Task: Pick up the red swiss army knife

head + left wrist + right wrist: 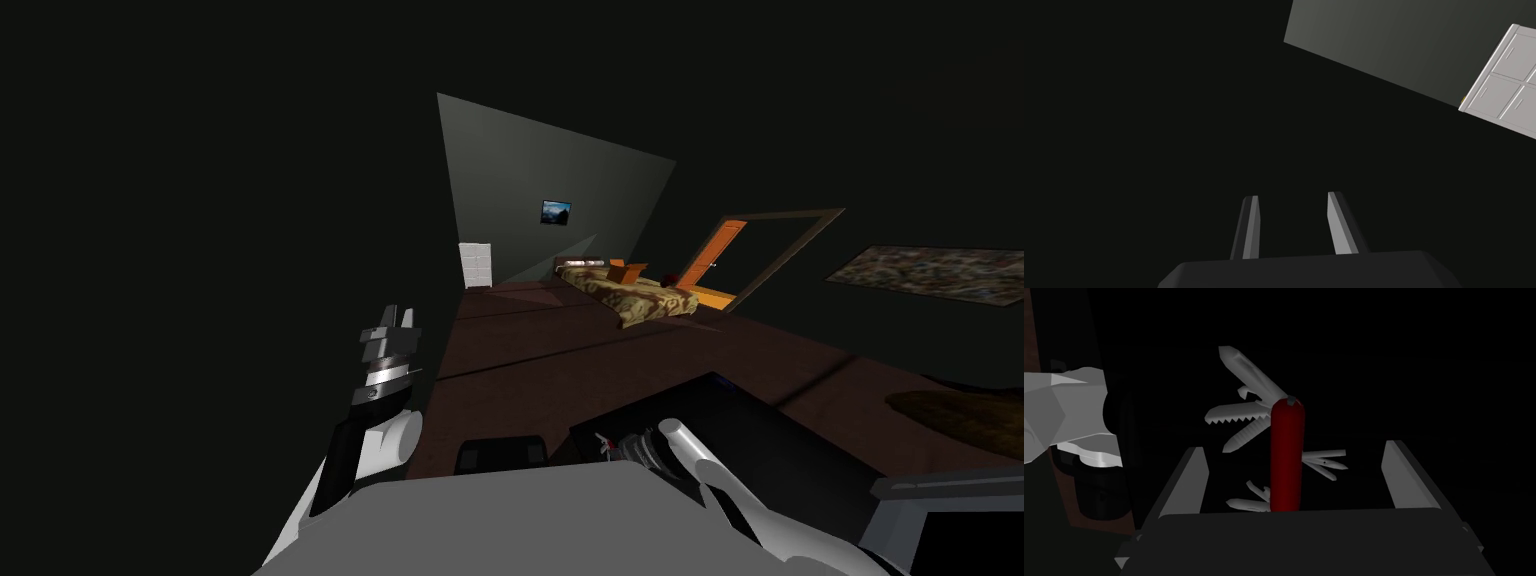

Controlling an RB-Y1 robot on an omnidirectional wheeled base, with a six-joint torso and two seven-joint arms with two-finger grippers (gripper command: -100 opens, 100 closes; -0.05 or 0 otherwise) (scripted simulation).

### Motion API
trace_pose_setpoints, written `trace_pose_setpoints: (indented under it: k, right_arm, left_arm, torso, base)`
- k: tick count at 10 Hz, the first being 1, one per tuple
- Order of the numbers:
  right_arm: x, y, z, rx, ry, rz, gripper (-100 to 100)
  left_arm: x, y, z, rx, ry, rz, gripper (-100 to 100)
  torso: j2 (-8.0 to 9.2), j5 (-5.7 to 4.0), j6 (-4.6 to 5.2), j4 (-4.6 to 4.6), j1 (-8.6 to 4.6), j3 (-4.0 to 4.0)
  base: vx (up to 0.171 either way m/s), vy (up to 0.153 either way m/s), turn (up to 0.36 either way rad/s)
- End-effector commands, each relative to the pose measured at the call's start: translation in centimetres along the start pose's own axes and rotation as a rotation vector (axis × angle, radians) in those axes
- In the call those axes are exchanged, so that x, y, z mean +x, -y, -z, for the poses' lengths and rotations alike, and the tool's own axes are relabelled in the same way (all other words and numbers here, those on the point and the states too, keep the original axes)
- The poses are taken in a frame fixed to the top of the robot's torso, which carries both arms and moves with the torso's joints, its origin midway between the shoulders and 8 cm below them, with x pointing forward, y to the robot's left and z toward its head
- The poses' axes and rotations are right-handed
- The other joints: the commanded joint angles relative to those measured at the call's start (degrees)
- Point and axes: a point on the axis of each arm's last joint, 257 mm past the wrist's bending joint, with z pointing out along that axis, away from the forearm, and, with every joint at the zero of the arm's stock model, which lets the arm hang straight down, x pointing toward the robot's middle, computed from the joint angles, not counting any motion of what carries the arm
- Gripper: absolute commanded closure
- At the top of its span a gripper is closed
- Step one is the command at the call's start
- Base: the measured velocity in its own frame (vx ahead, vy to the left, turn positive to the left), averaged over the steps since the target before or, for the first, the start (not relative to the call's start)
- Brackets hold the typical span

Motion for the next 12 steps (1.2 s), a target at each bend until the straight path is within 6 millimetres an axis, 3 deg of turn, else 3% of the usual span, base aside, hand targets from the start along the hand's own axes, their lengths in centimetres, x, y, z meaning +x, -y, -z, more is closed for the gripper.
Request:
trace_pose_setpoints:
  k: [1, 5, 6, 7, 11, 12]
  right_arm:
    - [0.0, 1.0, -1.2, 0.001, 0.000, 0.003, -100]
    - [0.1, 2.7, -2.9, 0.002, 0.001, 0.009, -100]
    - [0.2, 2.3, -2.6, 0.005, 0.001, 0.005, -100]
    - [0.2, 2.3, -2.7, 0.002, 0.001, 0.007, 100]
    - [0.2, 2.3, -2.7, 0.003, 0.000, 0.007, 100]
    - [0.2, 2.3, -2.7, 0.003, 0.000, 0.007, 0]
  left_arm:
    - [0.0, 0.0, 0.0, 0.000, 0.000, 0.000, 0]
    - [0.0, 0.0, 0.0, 0.000, 0.000, 0.000, 0]
    - [0.0, 0.0, 0.0, 0.000, 0.000, 0.000, 0]
    - [0.0, 0.0, 0.0, 0.000, 0.000, 0.000, 0]
    - [0.0, 0.0, 0.0, 0.000, 0.000, 0.000, 0]
    - [0.0, 0.0, 0.0, 0.000, 0.000, 0.000, 0]
  torso:
    - [0.00, 0.00, 0.00, 0.00, 0.00, 0.00]
    - [0.01, -0.01, 0.00, 0.00, -0.01, 0.01]
    - [0.02, 0.00, -0.01, 0.00, 0.01, 0.01]
    - [0.03, 0.01, 0.00, 0.01, 0.01, 0.02]
    - [-0.03, -0.10, -0.01, -0.03, -0.13, -0.03]
    - [-0.04, -0.11, -0.01, -0.03, -0.15, -0.04]
  base:
    - [0.016, -0.040, -0.029]
    - [0.007, -0.017, -0.003]
    - [0.000, 0.000, 0.000]
    - [0.000, 0.000, 0.000]
    - [0.000, 0.000, 0.000]
    - [0.000, 0.000, 0.000]
